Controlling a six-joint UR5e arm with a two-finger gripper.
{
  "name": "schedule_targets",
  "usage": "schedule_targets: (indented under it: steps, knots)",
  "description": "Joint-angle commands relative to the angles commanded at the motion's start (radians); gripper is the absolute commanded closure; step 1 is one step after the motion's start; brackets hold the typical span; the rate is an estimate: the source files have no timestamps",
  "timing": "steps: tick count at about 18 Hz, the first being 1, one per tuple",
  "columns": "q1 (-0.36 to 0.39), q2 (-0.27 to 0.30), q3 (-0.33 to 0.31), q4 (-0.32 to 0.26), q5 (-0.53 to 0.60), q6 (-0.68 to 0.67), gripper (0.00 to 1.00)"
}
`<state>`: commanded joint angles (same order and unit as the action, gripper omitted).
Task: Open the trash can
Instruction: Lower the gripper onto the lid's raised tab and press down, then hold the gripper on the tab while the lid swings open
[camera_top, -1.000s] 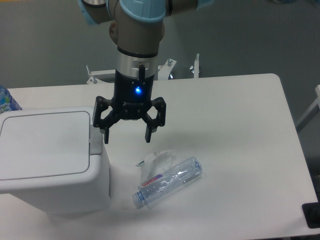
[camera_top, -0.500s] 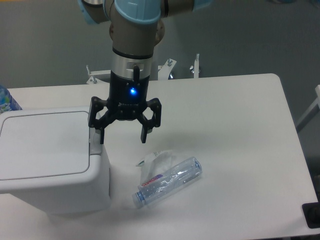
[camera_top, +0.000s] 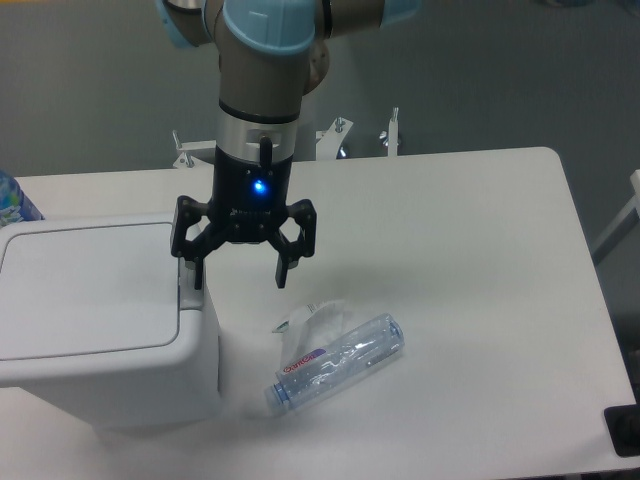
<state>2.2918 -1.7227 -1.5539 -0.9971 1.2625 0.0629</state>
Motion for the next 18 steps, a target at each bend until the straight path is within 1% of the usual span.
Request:
schedule_targets:
  steps: [8,18]
  knots:
    - [-0.012,-0.003,-0.015,0.002,0.0,0.0,0.0]
    - [-0.012,-0.003,-0.015,0.002,0.0,0.0,0.0]
